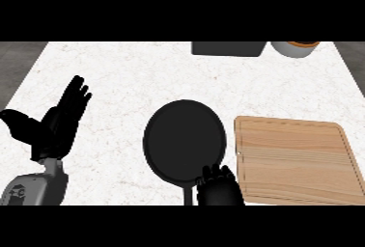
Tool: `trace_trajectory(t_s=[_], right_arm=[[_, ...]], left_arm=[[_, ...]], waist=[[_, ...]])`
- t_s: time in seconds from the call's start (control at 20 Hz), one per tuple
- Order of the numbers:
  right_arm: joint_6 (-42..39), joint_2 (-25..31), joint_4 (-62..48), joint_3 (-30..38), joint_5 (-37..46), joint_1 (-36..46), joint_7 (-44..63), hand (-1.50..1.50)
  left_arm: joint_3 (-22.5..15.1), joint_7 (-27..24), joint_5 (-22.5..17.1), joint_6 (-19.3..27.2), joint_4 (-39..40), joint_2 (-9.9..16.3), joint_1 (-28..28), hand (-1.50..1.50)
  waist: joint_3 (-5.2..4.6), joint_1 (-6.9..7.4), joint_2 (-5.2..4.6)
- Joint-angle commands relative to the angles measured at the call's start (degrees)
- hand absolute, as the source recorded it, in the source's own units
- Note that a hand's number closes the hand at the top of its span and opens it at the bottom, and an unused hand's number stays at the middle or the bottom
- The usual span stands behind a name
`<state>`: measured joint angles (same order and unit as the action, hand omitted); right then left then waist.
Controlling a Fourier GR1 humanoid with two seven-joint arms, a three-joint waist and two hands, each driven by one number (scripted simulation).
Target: Pick the lemon from the cutting board and place it in the pan
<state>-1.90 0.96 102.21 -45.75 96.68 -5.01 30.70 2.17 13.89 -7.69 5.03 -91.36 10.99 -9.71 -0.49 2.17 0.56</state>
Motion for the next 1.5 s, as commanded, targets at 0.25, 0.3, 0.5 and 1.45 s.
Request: trace_trajectory(t_s=[0.25,0.3,0.5,1.45], right_arm=[[-4.2,-0.8,4.0,-12.3,-1.3,11.0,23.3,1.5],[-4.2,-0.7,4.1,-11.6,-2.1,12.4,24.7,1.5],[-3.6,-0.6,3.3,-11.2,-3.8,16.7,32.1,1.5],[8.7,-0.9,-15.0,3.6,-22.9,39.7,35.9,1.5]], left_arm=[[-0.7,-0.5,0.9,0.2,1.3,-0.5,-1.3,0.0],[-0.2,-0.5,0.0,-0.1,0.8,-0.5,-0.9,0.0],[-0.4,-0.3,-0.3,0.0,1.2,-1.0,-1.5,0.0],[0.5,-1.1,1.0,0.8,2.6,-1.2,-2.4,0.0]], waist=[[0.28,0.28,-0.48],[0.27,1.13,-0.44],[0.33,1.07,-0.78],[0.48,-0.54,-0.9]])
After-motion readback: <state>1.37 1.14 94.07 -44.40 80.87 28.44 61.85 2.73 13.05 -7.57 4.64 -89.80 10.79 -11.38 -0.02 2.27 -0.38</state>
